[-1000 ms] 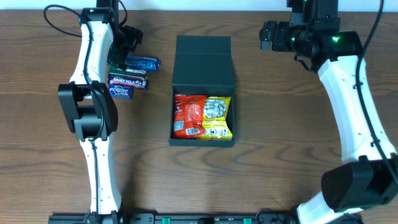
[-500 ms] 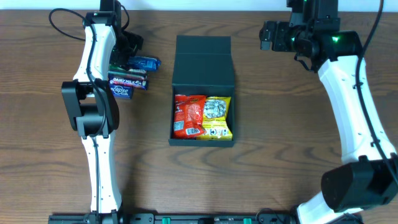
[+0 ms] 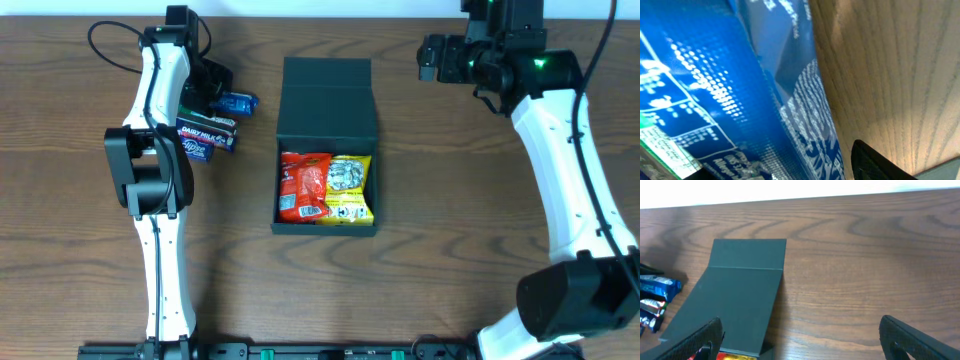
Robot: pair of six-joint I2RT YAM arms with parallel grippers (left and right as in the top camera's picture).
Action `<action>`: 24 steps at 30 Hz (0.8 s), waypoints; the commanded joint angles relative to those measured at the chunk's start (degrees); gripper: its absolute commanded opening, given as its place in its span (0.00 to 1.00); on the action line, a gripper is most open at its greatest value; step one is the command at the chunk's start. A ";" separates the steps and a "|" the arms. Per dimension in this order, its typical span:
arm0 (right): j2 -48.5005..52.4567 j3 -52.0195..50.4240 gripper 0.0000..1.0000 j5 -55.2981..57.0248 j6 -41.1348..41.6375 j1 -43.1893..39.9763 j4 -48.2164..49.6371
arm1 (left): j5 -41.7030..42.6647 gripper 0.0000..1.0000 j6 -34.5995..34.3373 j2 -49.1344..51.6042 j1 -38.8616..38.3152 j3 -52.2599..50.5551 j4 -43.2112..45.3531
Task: Pack container
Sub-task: 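Grasp the blue Oreo pack with the left gripper, then lift the Oreo pack and carry it toward the box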
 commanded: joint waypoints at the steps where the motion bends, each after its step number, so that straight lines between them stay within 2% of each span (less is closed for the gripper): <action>1: -0.31 0.33 0.99 0.09 0.61 -0.39 -0.13 | 0.02 0.62 0.22 1.33 0.09 0.70 -0.22; 5: -0.28 0.33 0.99 0.20 0.61 -0.39 -0.07 | 0.00 0.56 0.22 1.33 0.09 0.70 -0.22; 18: 0.17 0.33 0.99 0.20 0.61 -0.39 0.00 | -0.70 0.49 1.46 1.29 0.09 0.83 -0.31; 24: 0.20 0.33 0.99 0.20 0.61 -0.39 0.04 | -1.75 0.41 2.60 1.27 0.09 2.54 -0.74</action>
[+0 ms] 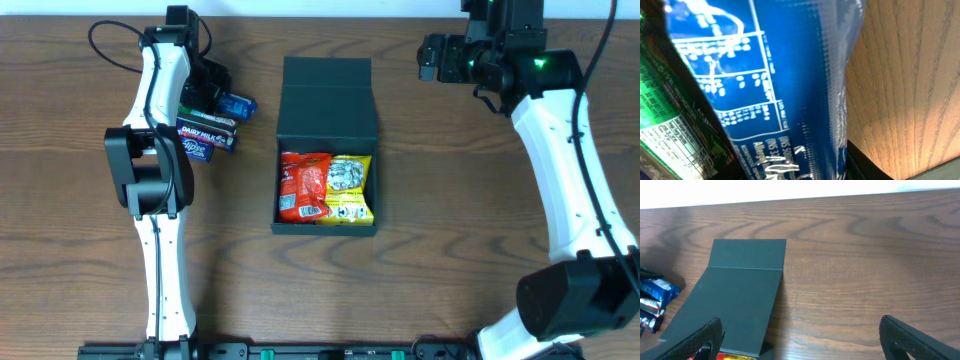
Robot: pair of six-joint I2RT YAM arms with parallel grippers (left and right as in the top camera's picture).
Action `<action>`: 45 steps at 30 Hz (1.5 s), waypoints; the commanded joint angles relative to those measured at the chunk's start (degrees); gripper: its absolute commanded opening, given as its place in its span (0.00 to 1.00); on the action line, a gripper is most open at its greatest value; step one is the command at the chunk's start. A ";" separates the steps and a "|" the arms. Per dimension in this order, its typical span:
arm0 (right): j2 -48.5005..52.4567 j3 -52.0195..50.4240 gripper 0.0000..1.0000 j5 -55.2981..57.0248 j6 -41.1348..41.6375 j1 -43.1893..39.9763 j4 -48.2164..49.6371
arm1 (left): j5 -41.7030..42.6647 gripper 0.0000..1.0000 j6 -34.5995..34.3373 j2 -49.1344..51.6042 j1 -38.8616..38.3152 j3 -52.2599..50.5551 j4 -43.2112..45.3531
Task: Pack container
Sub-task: 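Lift the Oreo pack and carry it toward the box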
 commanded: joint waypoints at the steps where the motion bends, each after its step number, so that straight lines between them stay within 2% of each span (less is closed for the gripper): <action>1: 0.20 0.33 0.99 0.15 0.61 -0.39 -0.02 | -1.62 0.41 1.97 1.22 0.09 2.82 -0.39; 12: 0.20 0.33 0.99 0.15 0.61 -0.39 0.09 | -4.48 0.30 2.16 1.22 0.04 12.39 -5.55; 18: 0.15 0.35 0.99 0.15 0.63 -1.09 0.96 | -4.48 0.19 0.33 1.01 -1.09 19.58 -10.97; 21: -0.35 0.57 0.99 0.15 0.63 -2.84 0.90 | -4.20 0.06 -0.15 0.68 -2.25 22.47 -14.36; 27: -3.48 0.57 0.99 0.15 0.57 -7.50 -0.20 | -4.04 0.06 -2.29 -0.44 -5.55 27.10 -22.91; 32: -6.51 0.57 0.99 0.17 -2.80 -12.20 -4.11 | -4.02 0.06 -6.71 -1.05 -10.49 30.29 -29.53; 38: -9.05 0.55 0.99 0.15 -4.55 -18.45 -9.75 | -3.89 0.06 -12.31 -1.14 -19.78 34.29 -31.41; 43: -12.50 0.55 0.99 -0.13 -4.50 -23.87 -10.64 | -4.17 0.06 -11.52 -1.14 -24.94 42.95 -35.41; 45: -13.44 0.55 0.99 -1.18 -4.33 -26.03 -10.64 | -2.36 0.06 -4.79 -1.18 -25.62 46.45 -35.47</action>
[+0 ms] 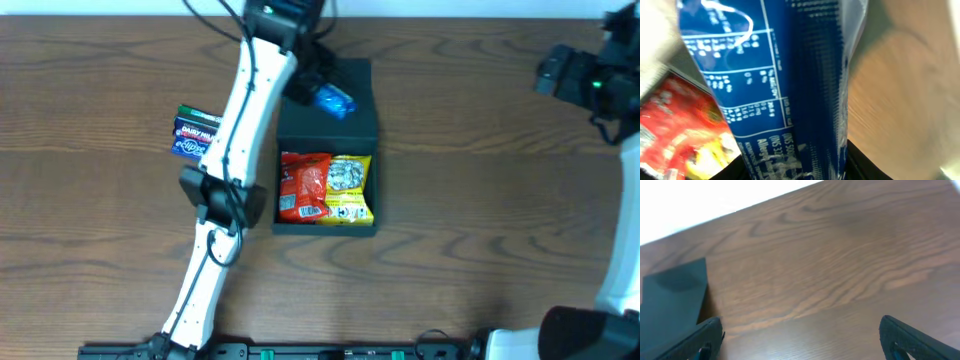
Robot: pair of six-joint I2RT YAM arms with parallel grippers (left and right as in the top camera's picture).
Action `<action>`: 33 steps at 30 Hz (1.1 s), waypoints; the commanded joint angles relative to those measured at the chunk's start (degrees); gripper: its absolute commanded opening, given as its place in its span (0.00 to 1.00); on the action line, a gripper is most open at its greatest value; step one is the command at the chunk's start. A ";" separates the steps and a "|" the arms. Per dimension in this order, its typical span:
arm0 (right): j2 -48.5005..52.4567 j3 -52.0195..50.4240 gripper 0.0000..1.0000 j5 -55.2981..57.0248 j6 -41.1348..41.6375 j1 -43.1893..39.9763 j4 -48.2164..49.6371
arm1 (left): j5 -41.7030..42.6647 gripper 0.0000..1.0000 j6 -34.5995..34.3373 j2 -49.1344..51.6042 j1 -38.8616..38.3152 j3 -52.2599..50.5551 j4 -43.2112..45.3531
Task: Pack container
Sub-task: 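Lift the Oreo pack and carry it toward the box, then lower the Oreo pack into the box behind the bags and release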
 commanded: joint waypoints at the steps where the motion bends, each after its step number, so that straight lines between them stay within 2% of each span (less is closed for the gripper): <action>1: -3.37 0.55 0.99 -1.97 -0.96 -3.93 -0.15 | 3.23 0.06 7.15 -2.49 -0.20 5.51 -4.50; 4: -3.69 0.55 0.99 -4.79 -0.94 -6.73 -0.20 | 4.31 0.06 10.40 -4.15 -1.68 5.51 -4.50; 9: -3.69 0.55 0.99 -7.89 -0.96 -7.96 -0.35 | -6.34 0.06 8.66 -7.15 -2.43 5.51 -4.50; 12: -3.67 0.55 0.99 -7.89 -0.96 -7.96 -0.28 | -10.14 0.06 10.38 -10.36 -0.24 4.96 -4.50; 16: -3.67 0.55 0.99 -7.89 -0.96 -7.96 -0.15 | -13.31 0.06 5.44 -13.88 4.50 4.48 -4.48; 20: -3.67 0.55 0.99 -7.87 -0.46 -7.93 0.20 | -10.03 0.06 -0.37 -14.21 9.55 4.15 -4.48; 23: -3.67 0.55 0.99 -7.89 -0.04 -7.89 0.07 | -15.06 0.06 -3.76 -14.21 10.58 2.40 -4.48; 25: -3.67 0.55 0.99 -7.89 0.13 -7.85 0.02 | -18.69 0.06 -2.12 -14.27 11.34 2.27 -4.48; 33: -3.67 0.55 0.99 -7.89 0.33 -7.85 0.22 | -20.41 0.06 2.03 -15.76 15.78 2.27 -4.48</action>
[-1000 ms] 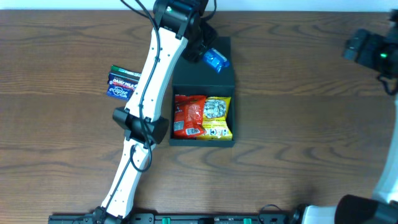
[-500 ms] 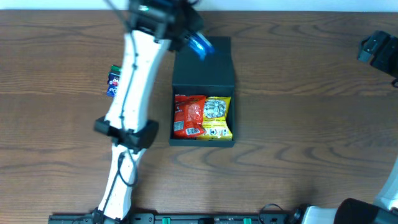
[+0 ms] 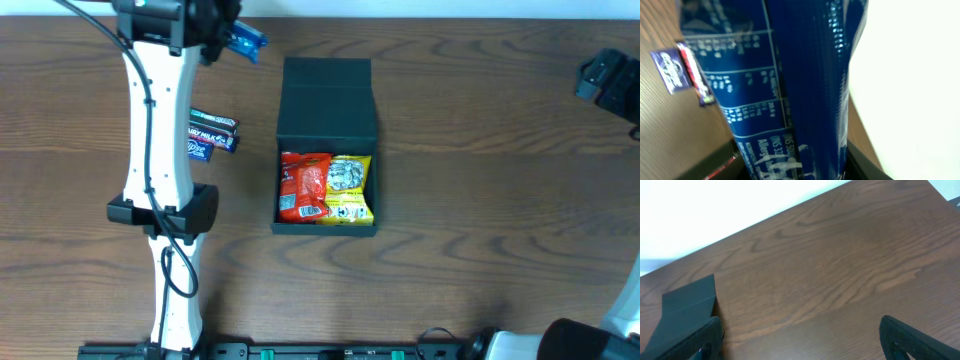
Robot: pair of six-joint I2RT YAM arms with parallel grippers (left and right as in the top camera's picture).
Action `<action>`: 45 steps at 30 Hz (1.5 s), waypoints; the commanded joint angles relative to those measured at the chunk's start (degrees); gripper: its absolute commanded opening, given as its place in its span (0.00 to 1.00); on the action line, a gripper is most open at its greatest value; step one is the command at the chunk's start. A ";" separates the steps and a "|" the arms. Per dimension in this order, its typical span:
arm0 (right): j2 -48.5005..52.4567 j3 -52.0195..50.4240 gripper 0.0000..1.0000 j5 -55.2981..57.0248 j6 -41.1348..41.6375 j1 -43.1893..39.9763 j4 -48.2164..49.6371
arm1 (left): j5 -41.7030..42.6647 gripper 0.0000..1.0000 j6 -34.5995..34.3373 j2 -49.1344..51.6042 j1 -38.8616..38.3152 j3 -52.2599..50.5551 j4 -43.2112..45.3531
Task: Pack container
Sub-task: 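Lower the Oreo pack into the box behind the bags and release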
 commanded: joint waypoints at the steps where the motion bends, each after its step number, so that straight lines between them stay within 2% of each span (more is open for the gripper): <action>1: -0.50 0.55 0.99 -0.48 0.61 -0.15 0.15 | -2.84 0.06 1.53 -1.40 1.86 0.09 -4.37; 7: -0.46 0.55 0.99 -0.46 2.03 -0.09 -0.28 | -2.36 0.06 1.53 -1.42 1.90 0.11 -0.31; 12: -0.42 0.55 0.99 -0.26 1.99 -0.09 -2.08 | -3.45 0.06 1.84 -1.40 0.61 0.13 9.35; 14: -0.42 0.55 0.99 0.46 1.92 -0.04 -2.99 | -5.11 0.06 4.22 -1.40 -0.11 0.13 12.37; 17: -0.42 0.55 0.99 2.75 1.92 -0.04 -4.92 | -6.47 0.06 7.63 -1.40 -0.70 0.09 13.18; 20: -0.42 0.55 0.99 5.40 1.75 -0.04 -5.55 | -6.45 0.06 9.29 -2.16 -0.39 -1.44 9.75; 22: -0.42 0.55 0.99 5.99 1.75 -0.04 -5.27 | -6.49 0.06 7.23 -5.11 0.35 -7.50 7.19; 26: -0.42 0.55 0.99 6.23 1.75 -0.04 -4.68 | -5.16 0.06 5.31 -15.85 1.81 -31.78 9.40; 29: -0.42 0.55 0.99 6.21 1.77 -0.04 -4.94 | 0.26 0.06 0.81 -20.79 1.77 -43.82 11.65; 31: -0.42 0.55 0.99 6.19 1.77 0.00 -5.29 | 3.56 0.06 -2.82 -20.98 0.13 -46.80 11.65; 45: -0.42 0.55 0.99 6.16 1.81 0.26 -5.44 | 5.77 0.06 -32.63 -14.75 -20.76 -48.65 13.03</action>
